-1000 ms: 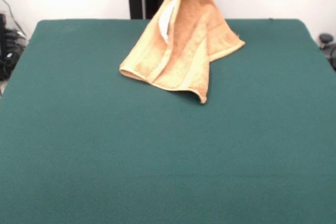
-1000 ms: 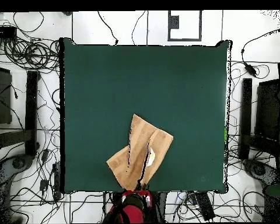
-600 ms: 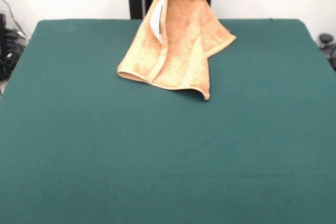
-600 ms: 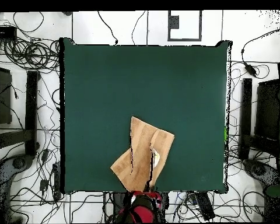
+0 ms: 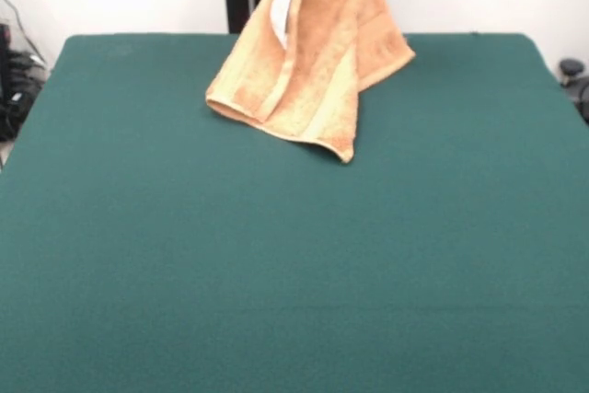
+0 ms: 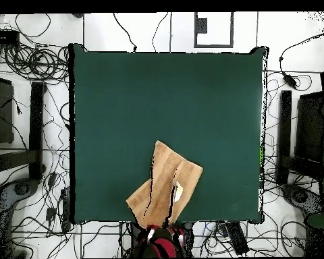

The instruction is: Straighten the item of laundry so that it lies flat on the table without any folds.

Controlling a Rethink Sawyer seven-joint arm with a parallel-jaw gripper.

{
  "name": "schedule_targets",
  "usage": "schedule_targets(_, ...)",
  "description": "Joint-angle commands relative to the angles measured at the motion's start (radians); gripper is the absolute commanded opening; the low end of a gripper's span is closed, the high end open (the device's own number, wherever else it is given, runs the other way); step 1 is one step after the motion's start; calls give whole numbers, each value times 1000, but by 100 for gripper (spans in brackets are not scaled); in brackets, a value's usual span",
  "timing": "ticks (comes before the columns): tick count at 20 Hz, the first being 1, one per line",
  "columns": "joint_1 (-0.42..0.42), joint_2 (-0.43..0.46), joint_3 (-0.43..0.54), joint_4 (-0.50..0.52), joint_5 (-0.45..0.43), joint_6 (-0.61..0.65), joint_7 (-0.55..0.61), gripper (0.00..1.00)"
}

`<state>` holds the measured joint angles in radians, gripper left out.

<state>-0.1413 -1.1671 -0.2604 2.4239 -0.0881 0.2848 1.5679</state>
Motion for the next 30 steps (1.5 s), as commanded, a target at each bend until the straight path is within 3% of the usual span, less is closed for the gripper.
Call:
schedule_targets(1, -253, -31, 247, 62, 153, 56, -39, 0)
schedule_targets(6, -436, -26, 379, 121, 158, 37, -94, 0)
schedule_targets(12, -535, -44, 454, 137, 143, 93, -88, 0)
schedule_targets(19, -757, 25, 705, 216, 175, 27, -105, 0)
schedule_targets(24, -898, 122, 827, 233, 88, -62, -62, 0)
schedule_targets(30, -1002, 247, 848, 176, -52, -98, -64, 0)
